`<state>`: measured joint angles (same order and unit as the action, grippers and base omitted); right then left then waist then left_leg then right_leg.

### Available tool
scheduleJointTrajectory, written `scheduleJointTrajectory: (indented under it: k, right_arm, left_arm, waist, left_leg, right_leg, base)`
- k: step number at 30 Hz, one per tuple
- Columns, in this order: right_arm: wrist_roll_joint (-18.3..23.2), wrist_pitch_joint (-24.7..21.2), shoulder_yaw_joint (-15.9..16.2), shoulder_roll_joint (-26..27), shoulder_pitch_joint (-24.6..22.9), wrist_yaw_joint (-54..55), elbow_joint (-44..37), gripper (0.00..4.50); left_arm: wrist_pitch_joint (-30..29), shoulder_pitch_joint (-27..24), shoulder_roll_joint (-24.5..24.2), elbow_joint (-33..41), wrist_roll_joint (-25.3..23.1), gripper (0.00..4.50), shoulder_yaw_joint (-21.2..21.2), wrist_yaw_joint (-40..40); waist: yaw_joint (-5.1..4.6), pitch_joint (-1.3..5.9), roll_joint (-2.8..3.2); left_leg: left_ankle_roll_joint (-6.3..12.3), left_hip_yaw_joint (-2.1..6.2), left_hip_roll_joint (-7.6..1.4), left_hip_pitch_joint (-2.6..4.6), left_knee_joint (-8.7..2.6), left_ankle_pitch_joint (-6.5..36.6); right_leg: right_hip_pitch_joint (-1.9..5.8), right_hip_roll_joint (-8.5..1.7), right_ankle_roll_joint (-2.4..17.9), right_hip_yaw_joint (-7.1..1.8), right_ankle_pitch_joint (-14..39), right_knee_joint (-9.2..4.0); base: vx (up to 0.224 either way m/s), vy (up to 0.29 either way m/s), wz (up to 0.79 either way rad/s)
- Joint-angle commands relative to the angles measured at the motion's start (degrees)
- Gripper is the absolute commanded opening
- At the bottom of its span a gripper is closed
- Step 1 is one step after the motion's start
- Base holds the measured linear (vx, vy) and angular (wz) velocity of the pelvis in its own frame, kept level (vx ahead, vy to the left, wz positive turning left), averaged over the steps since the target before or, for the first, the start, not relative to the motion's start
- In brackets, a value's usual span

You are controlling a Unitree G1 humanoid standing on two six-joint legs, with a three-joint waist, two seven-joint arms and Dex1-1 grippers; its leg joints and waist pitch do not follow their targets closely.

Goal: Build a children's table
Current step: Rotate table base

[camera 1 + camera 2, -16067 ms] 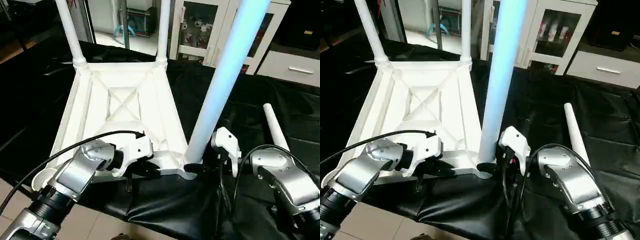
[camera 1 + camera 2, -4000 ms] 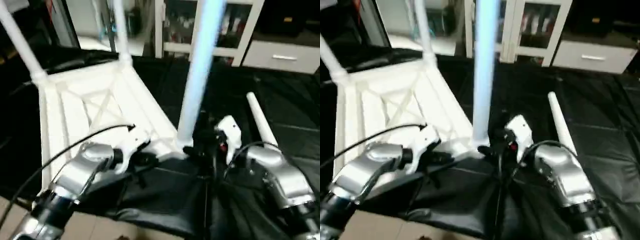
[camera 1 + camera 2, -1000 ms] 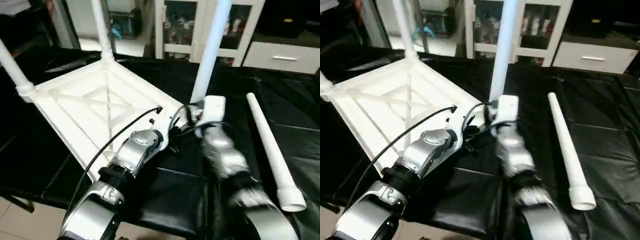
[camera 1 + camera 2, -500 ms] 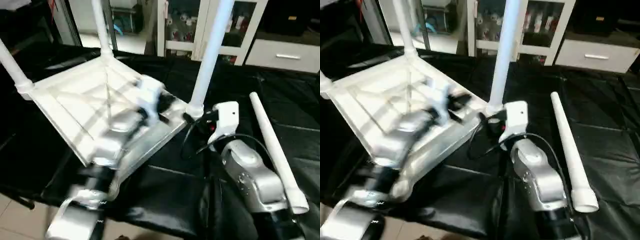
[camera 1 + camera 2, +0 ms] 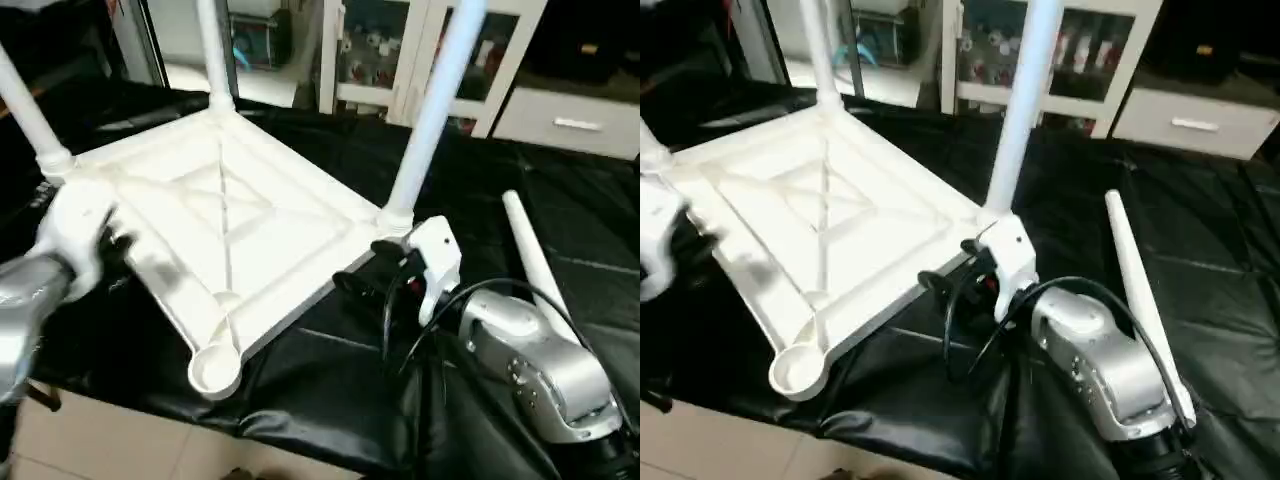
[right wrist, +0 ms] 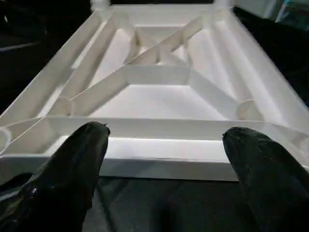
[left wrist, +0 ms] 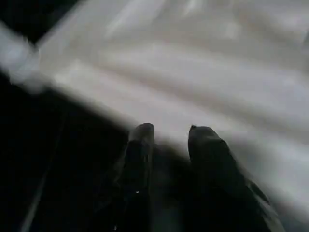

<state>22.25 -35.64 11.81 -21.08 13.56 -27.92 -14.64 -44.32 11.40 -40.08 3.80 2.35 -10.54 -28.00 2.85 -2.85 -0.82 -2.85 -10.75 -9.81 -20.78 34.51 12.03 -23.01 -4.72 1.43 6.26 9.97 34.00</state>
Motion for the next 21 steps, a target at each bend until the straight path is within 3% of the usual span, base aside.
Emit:
scheduleJointTrajectory:
  k: [1,3,4,6,7,10,14,15,16,17,21]
  right_arm:
    - [0.68,-1.46,0.76,-1.25,-0.11,-1.50,-0.94,4.17]
    - [1.40,-2.79,1.21,-2.48,-0.44,-3.46,-2.27,4.17]
    - [1.72,-3.42,1.39,-3.23,-0.66,-4.48,-3.05,4.17]
    - [2.90,-4.90,1.95,-7.24,-2.01,-8.48,-5.83,4.17]
    - [3.17,-5.15,1.98,-8.49,-2.47,-9.57,-6.50,4.17]
    - [3.86,-5.39,1.12,-11.20,-3.75,-12.03,-7.35,4.17]
    - [2.19,-5.58,0.72,-13.16,-4.40,-12.06,-6.84,4.17]
    - [1.34,-5.31,0.35,-12.70,-4.33,-10.80,-6.25,4.17]
    - [0.36,-5.02,-0.17,-12.15,-4.23,-9.29,-5.66,4.17]
    - [-0.56,-4.95,-1.16,-11.33,-4.08,-7.05,-5.02,4.17]
    - [-1.26,-6.05,-3.96,-9.87,-3.73,-2.24,-3.52,4.17]
  left_arm:
    - [-2.41,-0.86,-0.75,2.35,-0.02,1.40,2.20,-0.90]
    - [-4.53,-2.37,-0.93,3.60,0.31,1.40,4.65,-2.47]
    - [-5.83,-3.08,-1.17,4.53,0.35,1.40,5.89,-3.30]
    - [-8.94,-5.12,-2.49,7.74,0.87,1.40,9.56,-5.69]
    - [-9.61,-5.55,-2.80,8.51,1.16,1.40,10.37,-6.23]
    - [-9.96,-5.54,-2.76,10.18,2.33,1.40,12.59,-7.88]
    - [-8.89,-3.40,0.14,10.63,3.76,1.40,15.57,-9.27]
    - [-7.96,-2.80,1.35,10.49,3.80,1.40,16.19,-9.18]
    - [-7.34,-2.18,2.98,10.41,4.08,1.40,16.68,-8.98]
    - [-6.91,-1.31,5.04,9.90,4.58,1.40,17.37,-8.82]
    - [-5.85,0.84,9.19,8.44,5.44,1.40,20.16,-8.79]
  waist:
    - [-0.07,2.94,1.10]
    - [0.24,2.90,1.21]
    - [0.35,2.87,1.10]
    - [0.56,2.96,1.15]
    - [0.64,2.80,1.69]
    - [0.60,2.77,1.45]
    - [0.48,2.58,1.51]
    - [0.61,2.62,2.19]
    - [0.62,2.62,1.82]
    - [0.67,2.62,2.02]
    - [0.78,2.84,1.77]
  left_leg:
    - [-2.08,1.86,-4.02,1.50,-5.25,13.58]
    - [-1.96,1.62,-3.80,1.54,-5.09,13.37]
    - [-1.66,1.64,-3.79,1.22,-5.14,12.99]
    - [-1.46,1.69,-3.94,1.25,-5.13,12.74]
    - [-1.43,1.72,-3.93,1.27,-5.16,13.31]
    - [-0.95,1.76,-3.69,1.14,-5.02,14.62]
    - [-0.60,1.84,-3.70,1.30,-4.96,15.53]
    - [-0.81,1.85,-3.69,1.46,-4.88,15.34]
    - [-0.87,1.73,-3.67,1.65,-4.78,15.45]
    - [-1.06,1.60,-3.63,1.78,-4.69,15.42]
    - [-1.13,1.70,-3.59,1.46,-4.69,14.17]
  right_leg:
    - [1.75,-3.99,8.01,-4.26,13.17,-3.63]
    - [1.69,-3.96,8.56,-4.78,12.51,-3.60]
    - [2.09,-3.99,8.43,-4.85,12.76,-3.52]
    - [2.29,-4.07,8.26,-4.88,12.44,-3.47]
    - [2.22,-3.91,8.04,-4.87,12.81,-3.64]
    - [2.37,-4.09,8.35,-4.84,15.26,-4.13]
    - [2.32,-3.94,8.04,-4.74,18.34,-4.50]
    - [2.16,-3.96,8.16,-4.80,18.25,-4.53]
    - [2.01,-3.92,8.37,-4.79,18.36,-4.78]
    - [1.88,-3.93,8.76,-4.86,18.29,-4.85]
    - [2.33,-3.93,8.63,-4.81,17.72,-4.61]
  base:
    - [0.000,0.000,0.00]
    - [0.000,0.000,0.00]
    - [0.000,0.000,0.00]
    - [0.000,0.000,0.00]
    - [0.000,0.000,0.00]
    - [0.000,0.000,0.00]
    - [0.000,0.000,0.00]
    - [0.000,0.000,0.00]
    - [0.000,0.000,0.00]
    - [0.000,0.000,0.00]
    - [0.000,0.000,0.00]
